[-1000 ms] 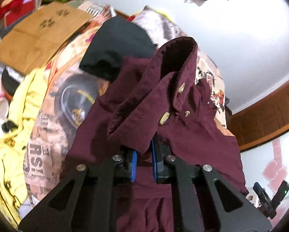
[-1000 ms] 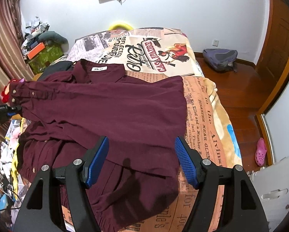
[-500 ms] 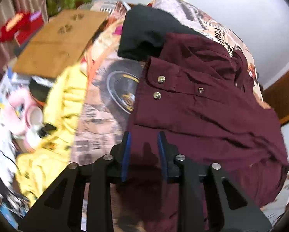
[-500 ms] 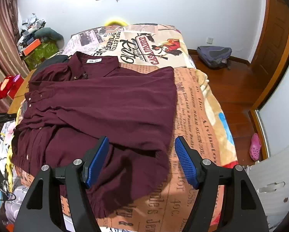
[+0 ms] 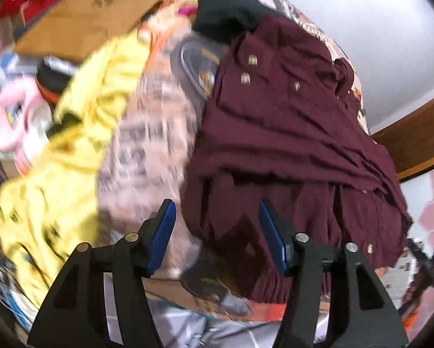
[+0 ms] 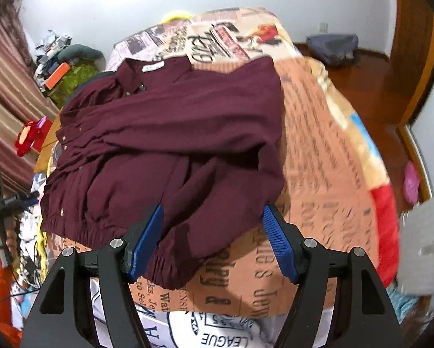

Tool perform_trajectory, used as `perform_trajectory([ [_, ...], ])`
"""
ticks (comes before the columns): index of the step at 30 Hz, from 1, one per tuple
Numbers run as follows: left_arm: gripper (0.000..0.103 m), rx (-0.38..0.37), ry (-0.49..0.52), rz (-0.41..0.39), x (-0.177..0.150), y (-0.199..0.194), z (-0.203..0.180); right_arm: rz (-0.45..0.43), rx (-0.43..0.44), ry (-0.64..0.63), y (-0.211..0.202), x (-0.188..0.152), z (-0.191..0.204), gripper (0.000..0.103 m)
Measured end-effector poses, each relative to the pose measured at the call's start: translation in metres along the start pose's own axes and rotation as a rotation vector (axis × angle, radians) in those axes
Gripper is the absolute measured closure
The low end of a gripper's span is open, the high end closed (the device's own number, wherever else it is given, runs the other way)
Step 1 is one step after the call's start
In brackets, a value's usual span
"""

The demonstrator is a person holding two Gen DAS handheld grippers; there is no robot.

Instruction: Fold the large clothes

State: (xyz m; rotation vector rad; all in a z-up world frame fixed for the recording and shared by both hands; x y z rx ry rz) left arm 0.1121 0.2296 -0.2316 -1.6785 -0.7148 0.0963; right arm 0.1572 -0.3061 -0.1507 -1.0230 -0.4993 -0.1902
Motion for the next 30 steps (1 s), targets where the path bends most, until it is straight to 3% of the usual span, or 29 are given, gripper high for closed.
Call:
perform_trajectory([
  [4,0.045,-0.052,-0.009,0.069,-0.02,0.018,-0.008,0.057,0.099,0.095,0.014,-0.013,-0.005,0.036],
  [8,0.045,-0.118,-0.043,0.125,-0.036,0.038,-0.017,0.059,0.143,0.136,0.022,-0.023,-0.005,0.036],
  [10,0.045,-0.116,-0.05,0.117,-0.038,0.041,-0.02,0.046,0.151,0.133,0.024,-0.023,-0.003,0.035],
  [14,0.045,-0.183,-0.028,0.099,-0.038,0.041,-0.041,0.008,0.233,0.141,0.025,-0.019,0.005,0.036],
  [16,0.049,-0.142,0.023,0.073,-0.038,0.038,-0.053,-0.002,0.24,0.137,0.029,-0.017,0.01,0.041],
  [18,0.061,-0.113,0.076,0.042,-0.036,0.03,-0.064,-0.007,0.199,0.1,0.031,-0.015,0.016,0.064],
  [21,0.068,-0.101,0.121,-0.025,-0.029,0.008,-0.08,-0.032,0.209,0.092,0.025,-0.007,0.019,0.086],
  [24,0.072,-0.125,0.147,-0.096,-0.016,-0.017,-0.095,-0.063,0.247,0.087,0.017,0.007,0.021,0.089],
  [30,0.076,-0.281,0.075,-0.203,0.04,-0.068,-0.112,-0.214,0.266,0.004,-0.015,0.054,0.039,0.092],
])
Point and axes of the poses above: each gripper's, at about its wrist camera, not at the fingertips, and y roughly the way its jaws point, z to its left, x to its top, the point moved 3 cm from there along y, roughly the way its jaws point, and after that the axes turned 11 degrees about x, right-handed, at the moved point
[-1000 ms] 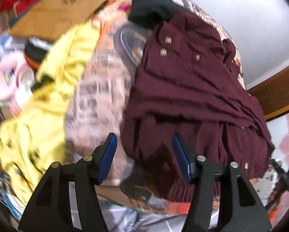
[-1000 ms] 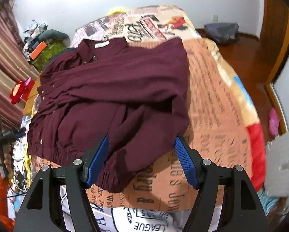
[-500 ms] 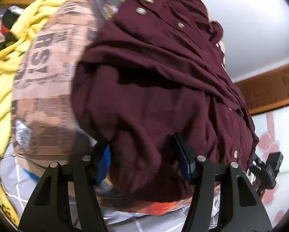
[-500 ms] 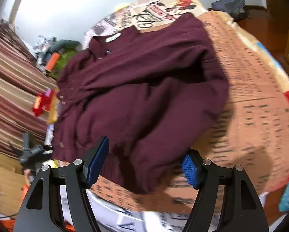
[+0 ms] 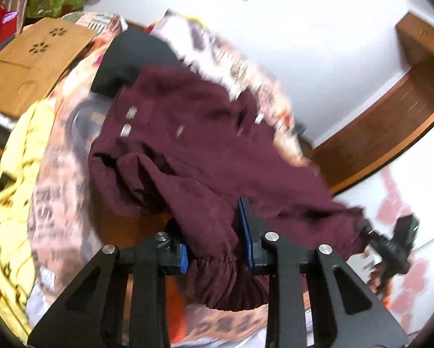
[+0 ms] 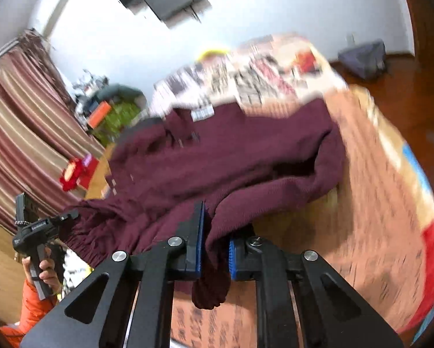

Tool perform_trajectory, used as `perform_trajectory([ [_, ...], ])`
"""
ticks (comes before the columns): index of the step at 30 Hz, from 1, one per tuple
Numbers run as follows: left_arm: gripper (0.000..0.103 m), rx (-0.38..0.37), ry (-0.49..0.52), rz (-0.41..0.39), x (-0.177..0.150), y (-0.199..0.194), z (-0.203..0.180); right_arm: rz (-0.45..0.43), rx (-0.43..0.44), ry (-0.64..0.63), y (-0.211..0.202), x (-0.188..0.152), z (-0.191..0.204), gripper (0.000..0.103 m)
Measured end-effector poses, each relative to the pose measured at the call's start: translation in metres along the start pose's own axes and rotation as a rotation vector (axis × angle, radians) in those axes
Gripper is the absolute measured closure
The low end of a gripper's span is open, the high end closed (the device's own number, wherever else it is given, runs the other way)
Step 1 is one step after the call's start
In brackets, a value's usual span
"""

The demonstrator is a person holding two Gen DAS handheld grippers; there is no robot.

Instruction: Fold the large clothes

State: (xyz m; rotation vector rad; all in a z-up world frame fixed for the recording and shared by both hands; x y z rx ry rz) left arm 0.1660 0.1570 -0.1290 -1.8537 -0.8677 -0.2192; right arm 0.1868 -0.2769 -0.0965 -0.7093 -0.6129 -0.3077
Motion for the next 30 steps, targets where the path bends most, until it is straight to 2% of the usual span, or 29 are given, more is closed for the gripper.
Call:
perform_trajectory([
  [2,0.077,-0.036,-0.028,-0.034,0.025,-0.004,-0.003,-0.04,0.007,-0.013,-0.004,0.021,0.002,0.092],
  [4,0.078,-0.042,-0.04,-0.063,0.048,-0.004,-0.004,-0.075,0.018,-0.002,-0.004,0.045,-0.001,0.092],
  [9,0.078,-0.024,-0.072,-0.095,0.095,0.02,-0.006,-0.093,-0.017,0.001,0.019,0.084,-0.018,0.093],
  [11,0.078,0.031,-0.073,-0.091,0.111,0.04,-0.007,-0.09,-0.025,0.012,0.032,0.095,-0.027,0.093],
  [13,0.078,0.07,-0.074,-0.085,0.12,0.06,-0.007,-0.092,-0.03,0.026,0.052,0.106,-0.039,0.093],
  [17,0.078,0.098,-0.077,-0.057,0.135,0.098,-0.005,-0.07,-0.059,0.075,0.078,0.118,-0.067,0.093],
  [22,0.077,0.163,-0.018,-0.016,0.145,0.138,-0.008,-0.014,-0.09,0.172,0.11,0.125,-0.111,0.093],
  [25,0.075,0.194,0.002,-0.001,0.146,0.151,-0.01,0.008,-0.098,0.22,0.121,0.122,-0.123,0.093],
  [30,0.067,0.19,-0.012,0.014,0.148,0.158,-0.01,0.054,-0.148,0.182,0.129,0.119,-0.118,0.09],
])
Point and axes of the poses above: each gripper's, at about its wrist camera, not at the fingertips, and y roughly the way its jaws point, z to its left, x to its top, the point moved 3 cm from there along y, roughly the way its jaws point, and after that the axes turned 11 degrees about x, right-handed, at the moved point
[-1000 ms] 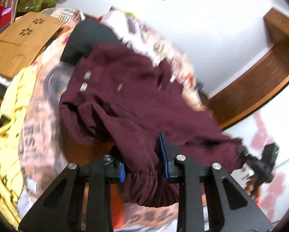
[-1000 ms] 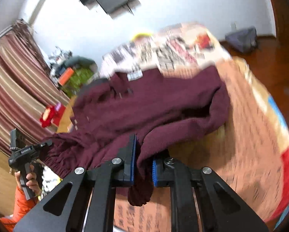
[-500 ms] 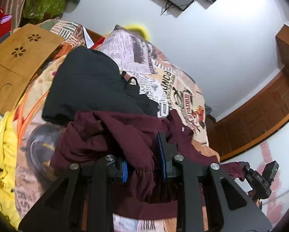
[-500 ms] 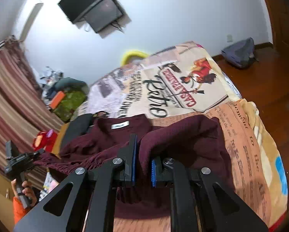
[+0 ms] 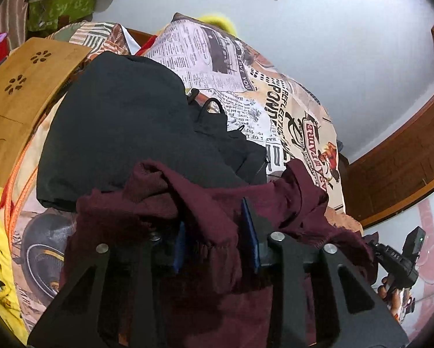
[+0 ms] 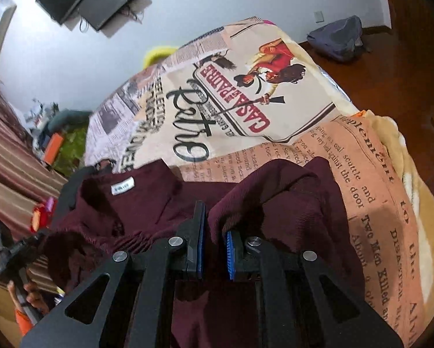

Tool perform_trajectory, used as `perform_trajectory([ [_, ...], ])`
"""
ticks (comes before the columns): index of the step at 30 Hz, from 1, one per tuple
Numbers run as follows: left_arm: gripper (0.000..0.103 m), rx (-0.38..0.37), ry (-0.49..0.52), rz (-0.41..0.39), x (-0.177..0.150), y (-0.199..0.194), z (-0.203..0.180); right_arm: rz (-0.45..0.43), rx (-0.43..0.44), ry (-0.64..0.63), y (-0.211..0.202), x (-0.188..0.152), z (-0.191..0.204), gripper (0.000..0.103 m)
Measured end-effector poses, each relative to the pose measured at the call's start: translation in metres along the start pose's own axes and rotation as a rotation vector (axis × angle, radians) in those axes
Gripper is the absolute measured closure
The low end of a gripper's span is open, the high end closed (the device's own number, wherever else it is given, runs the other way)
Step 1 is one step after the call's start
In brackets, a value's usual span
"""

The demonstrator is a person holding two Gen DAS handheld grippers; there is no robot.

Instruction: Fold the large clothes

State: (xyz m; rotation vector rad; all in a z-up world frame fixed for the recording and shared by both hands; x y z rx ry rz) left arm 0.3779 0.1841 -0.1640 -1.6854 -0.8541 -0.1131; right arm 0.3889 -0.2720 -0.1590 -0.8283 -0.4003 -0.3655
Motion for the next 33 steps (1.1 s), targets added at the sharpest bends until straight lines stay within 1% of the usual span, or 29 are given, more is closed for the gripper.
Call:
perform_trajectory([
  [1,0.063,-0.006,0.0,0.002,0.0,-0.002,-0.001,0.017,-0.01,-0.012,-0.001,-0.001,0.003,0.088],
  [2,0.059,-0.01,0.002,0.004,0.0,-0.004,-0.003,0.028,-0.014,-0.019,0.0,0.0,0.004,0.084],
  [3,0.054,-0.015,0.006,0.007,0.0,-0.006,-0.006,0.046,-0.021,-0.034,-0.001,0.0,0.008,0.076],
  [4,0.051,-0.021,0.017,0.013,-0.001,-0.009,-0.01,0.059,-0.029,-0.056,-0.005,-0.001,0.013,0.072],
  [5,0.05,-0.025,0.033,0.009,-0.002,-0.016,-0.015,0.063,-0.036,-0.071,-0.005,0.0,0.015,0.063],
  [6,0.048,-0.023,0.043,0.003,-0.003,-0.019,-0.018,0.056,-0.046,-0.106,-0.011,-0.002,0.023,0.057],
  [9,0.047,0.005,0.101,-0.037,-0.009,-0.036,-0.033,0.017,-0.054,-0.214,-0.028,-0.008,0.048,0.055],
  [11,0.046,0.012,0.132,-0.062,-0.016,-0.048,-0.041,0.022,-0.04,-0.272,-0.036,-0.016,0.066,0.054],
  [13,0.045,0.025,0.148,-0.078,-0.02,-0.055,-0.043,0.039,-0.029,-0.313,-0.038,-0.025,0.08,0.046],
  [14,0.045,0.037,0.161,-0.097,-0.024,-0.061,-0.045,0.044,-0.03,-0.327,-0.037,-0.028,0.084,0.039],
  [15,0.045,0.046,0.172,-0.109,-0.027,-0.065,-0.046,0.048,-0.034,-0.35,-0.037,-0.034,0.09,0.037],
  [17,0.045,0.053,0.191,-0.136,-0.031,-0.077,-0.047,0.059,-0.046,-0.385,-0.035,-0.044,0.098,0.036],
  [20,0.038,0.053,0.216,-0.175,-0.04,-0.093,-0.046,0.115,-0.073,-0.421,-0.023,-0.062,0.103,0.036],
  [21,0.034,0.057,0.223,-0.18,-0.042,-0.095,-0.045,0.129,-0.08,-0.428,-0.02,-0.066,0.102,0.036],
  [22,0.031,0.071,0.238,-0.187,-0.047,-0.098,-0.044,0.143,-0.086,-0.433,-0.016,-0.071,0.101,0.036],
  [24,0.028,0.101,0.255,-0.19,-0.054,-0.097,-0.04,0.178,-0.1,-0.431,-0.009,-0.081,0.098,0.036],
  [27,0.028,0.15,0.255,-0.156,-0.071,-0.086,-0.024,0.223,-0.111,-0.405,0.001,-0.092,0.09,0.036],
  [29,0.028,0.169,0.211,-0.136,-0.082,-0.078,-0.005,0.26,-0.118,-0.366,0.008,-0.097,0.079,0.036],
  [31,0.028,0.182,0.154,-0.109,-0.091,-0.07,0.016,0.276,-0.123,-0.345,0.009,-0.103,0.072,0.036],
  [32,0.028,0.195,0.106,-0.073,-0.098,-0.062,0.033,0.281,-0.125,-0.341,0.008,-0.105,0.071,0.036],
  [33,0.028,0.202,0.08,-0.052,-0.101,-0.057,0.041,0.285,-0.123,-0.336,0.009,-0.107,0.068,0.036],
])
Point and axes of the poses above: each gripper's, at about its wrist camera, not at the fingertips, and y roughly the way its jaws point, z to its left, x to its top, the point moved 3 cm from there along y, roughly the way its jaws point, and after that the axes turned 11 degrees about x, right-handed, at the moved point
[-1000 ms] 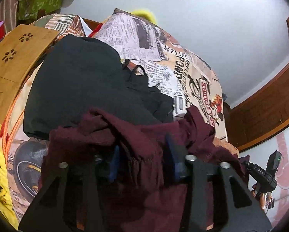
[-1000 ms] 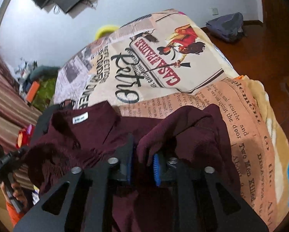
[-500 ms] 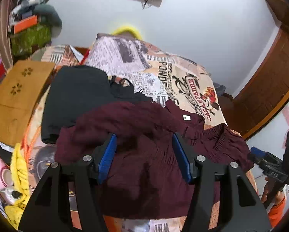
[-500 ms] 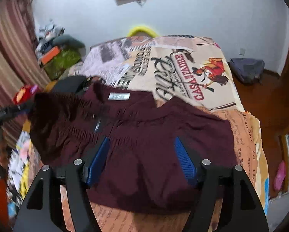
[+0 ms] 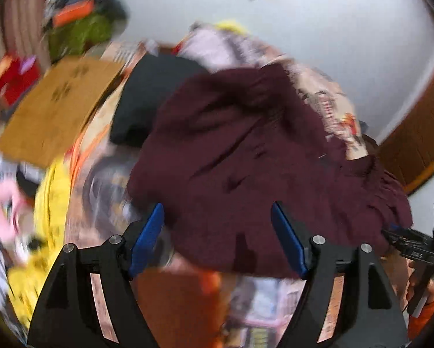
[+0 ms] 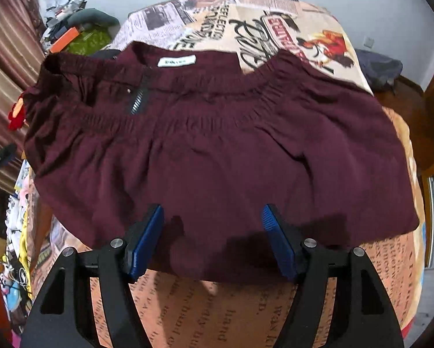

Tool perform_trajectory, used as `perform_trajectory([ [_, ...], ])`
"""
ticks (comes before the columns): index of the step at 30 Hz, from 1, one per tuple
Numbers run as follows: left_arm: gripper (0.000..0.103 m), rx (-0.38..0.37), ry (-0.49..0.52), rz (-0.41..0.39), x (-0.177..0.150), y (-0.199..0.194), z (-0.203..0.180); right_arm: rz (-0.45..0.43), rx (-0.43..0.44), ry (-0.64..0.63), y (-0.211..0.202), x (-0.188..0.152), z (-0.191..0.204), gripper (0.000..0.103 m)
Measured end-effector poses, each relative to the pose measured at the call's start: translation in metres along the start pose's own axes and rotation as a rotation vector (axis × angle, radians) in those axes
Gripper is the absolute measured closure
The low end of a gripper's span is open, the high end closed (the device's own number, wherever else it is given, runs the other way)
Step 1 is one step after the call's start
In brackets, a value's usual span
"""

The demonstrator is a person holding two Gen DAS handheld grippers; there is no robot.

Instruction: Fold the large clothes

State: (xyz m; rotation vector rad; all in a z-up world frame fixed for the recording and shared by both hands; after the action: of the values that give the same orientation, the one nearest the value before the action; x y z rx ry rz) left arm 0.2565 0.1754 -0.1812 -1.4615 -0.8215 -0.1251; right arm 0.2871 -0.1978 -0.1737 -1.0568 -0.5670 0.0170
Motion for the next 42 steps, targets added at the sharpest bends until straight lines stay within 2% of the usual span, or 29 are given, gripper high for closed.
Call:
perform_trajectory([
  [2,0.028,0.042,-0.06,0.059,-0.014,0.018,0.019,0.003,0.001,0.003,0.0,-0.002,-0.001,0.036],
  [4,0.028,0.046,-0.089,0.107,-0.025,0.035,0.031,0.003,-0.005,-0.003,-0.001,-0.002,-0.001,0.036],
  [7,0.028,-0.041,-0.133,0.18,-0.034,0.055,0.036,0.001,-0.02,-0.01,0.001,-0.004,0.002,0.035],
  [9,0.028,-0.12,-0.197,0.224,-0.034,0.071,0.039,-0.003,-0.023,-0.011,0.001,-0.005,0.003,0.033],
  [13,0.028,-0.215,-0.302,0.212,-0.021,0.091,0.048,-0.009,-0.022,-0.011,0.001,-0.006,0.004,0.032],
  [16,0.028,-0.331,-0.386,0.228,-0.012,0.109,0.05,-0.006,-0.012,-0.011,0.001,-0.005,0.003,0.032],
  [20,0.024,-0.4,-0.441,0.224,-0.007,0.129,0.045,-0.006,0.002,-0.001,0.002,-0.004,0.002,0.031],
  [23,0.017,-0.39,-0.44,0.193,0.0,0.133,0.036,-0.008,0.006,0.009,0.004,-0.003,0.002,0.03],
  [27,0.016,-0.32,-0.424,0.147,0.005,0.13,0.027,-0.004,-0.001,0.009,0.006,-0.002,0.004,0.029],
  [29,0.025,-0.295,-0.435,0.13,0.003,0.124,0.026,0.001,0.002,0.019,0.005,-0.002,0.004,0.029],
  [31,0.045,-0.288,-0.437,0.116,0.003,0.116,0.024,0.002,0.011,0.036,0.001,-0.003,0.004,0.029],
  [32,0.051,-0.297,-0.436,0.106,0.004,0.108,0.024,0.001,0.015,0.043,-0.001,-0.003,0.005,0.03],
  [33,0.065,-0.306,-0.434,0.102,0.004,0.103,0.021,-0.003,0.019,0.051,-0.005,-0.003,0.005,0.03],
  [34,0.073,-0.331,-0.435,0.097,0.005,0.093,0.021,-0.005,0.018,0.054,-0.006,-0.004,0.005,0.03],
  [38,0.082,-0.327,-0.363,0.028,0.011,0.048,0.012,-0.022,0.01,0.056,-0.019,-0.004,0.011,0.03],
  [40,0.088,-0.343,-0.325,-0.015,0.015,0.024,0.005,-0.032,0.013,0.054,-0.024,-0.001,0.015,0.03],
  [42,0.088,-0.379,-0.311,-0.061,0.014,-0.009,0.005,-0.048,0.02,0.039,-0.031,0.003,0.025,0.03],
])
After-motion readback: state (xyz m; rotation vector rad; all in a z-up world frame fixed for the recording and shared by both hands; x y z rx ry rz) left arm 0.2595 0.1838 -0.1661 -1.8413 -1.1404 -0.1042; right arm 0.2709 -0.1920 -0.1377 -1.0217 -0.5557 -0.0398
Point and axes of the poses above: each gripper's, at about its wrist camera, not at the fingertips, and y roughly the way its jaws point, z to its left, x to its top, the point moved 3 cm from there along y, roughly the way its jaws point, and after that the axes turned 11 degrees about x, right-handed, at the moved point
